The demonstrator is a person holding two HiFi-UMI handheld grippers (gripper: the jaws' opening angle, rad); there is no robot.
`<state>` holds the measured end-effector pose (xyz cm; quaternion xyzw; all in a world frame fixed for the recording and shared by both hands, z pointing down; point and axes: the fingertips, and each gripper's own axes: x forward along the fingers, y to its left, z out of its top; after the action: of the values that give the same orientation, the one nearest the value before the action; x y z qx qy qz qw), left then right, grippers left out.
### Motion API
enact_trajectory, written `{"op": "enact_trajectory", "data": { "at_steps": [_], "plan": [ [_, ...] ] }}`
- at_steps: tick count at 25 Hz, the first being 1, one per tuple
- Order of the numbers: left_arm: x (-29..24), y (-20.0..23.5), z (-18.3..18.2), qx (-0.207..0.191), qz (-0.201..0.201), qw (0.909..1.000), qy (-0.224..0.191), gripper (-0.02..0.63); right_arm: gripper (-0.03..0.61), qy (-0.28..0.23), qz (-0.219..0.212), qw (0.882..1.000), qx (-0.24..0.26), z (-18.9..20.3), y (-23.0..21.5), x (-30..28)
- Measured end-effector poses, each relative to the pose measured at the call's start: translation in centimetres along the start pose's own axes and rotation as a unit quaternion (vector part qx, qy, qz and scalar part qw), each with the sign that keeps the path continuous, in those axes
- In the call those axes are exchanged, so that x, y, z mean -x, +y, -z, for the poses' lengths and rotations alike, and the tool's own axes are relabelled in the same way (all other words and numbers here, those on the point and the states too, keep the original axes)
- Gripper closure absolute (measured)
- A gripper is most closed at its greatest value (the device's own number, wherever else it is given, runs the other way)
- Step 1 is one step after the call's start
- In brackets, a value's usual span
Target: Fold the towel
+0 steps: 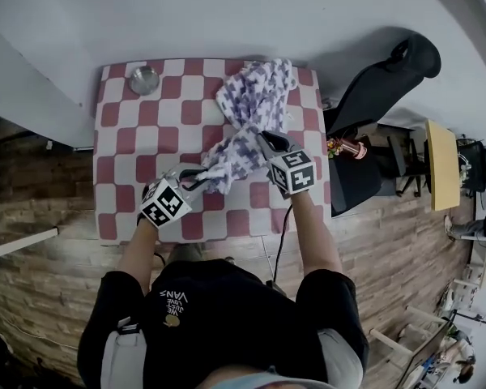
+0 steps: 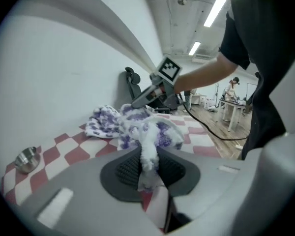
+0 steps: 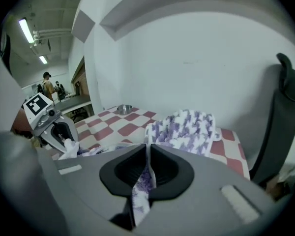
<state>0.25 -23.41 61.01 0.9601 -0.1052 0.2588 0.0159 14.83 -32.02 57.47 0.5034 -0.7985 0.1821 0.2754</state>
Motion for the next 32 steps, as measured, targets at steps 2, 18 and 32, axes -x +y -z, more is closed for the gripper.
{"op": "enact_trajectory", "data": {
  "at_steps": [2, 18, 32],
  "plan": [
    [1.8, 0.7, -1.9, 0.013, -0.041, 0.9985, -0.034, 0.545, 0.543, -0.036, 0.015, 0.999, -0.016, -0.4, -0.6, 2.9],
    [12.3, -8.8, -13.8, -0.023, -0.211, 0.9615, -0.174, 0.549, 0.546, -0.242, 0.023, 0.968, -0.068, 1.9, 0.7, 29.8],
    [16.0, -25.7, -11.6, 0.039, -0.185, 0.9729, -0.133, 0.549, 0.546, -0.226, -0.049, 0.968, -0.098, 12.1, 8.6, 41.8]
  ]
}}
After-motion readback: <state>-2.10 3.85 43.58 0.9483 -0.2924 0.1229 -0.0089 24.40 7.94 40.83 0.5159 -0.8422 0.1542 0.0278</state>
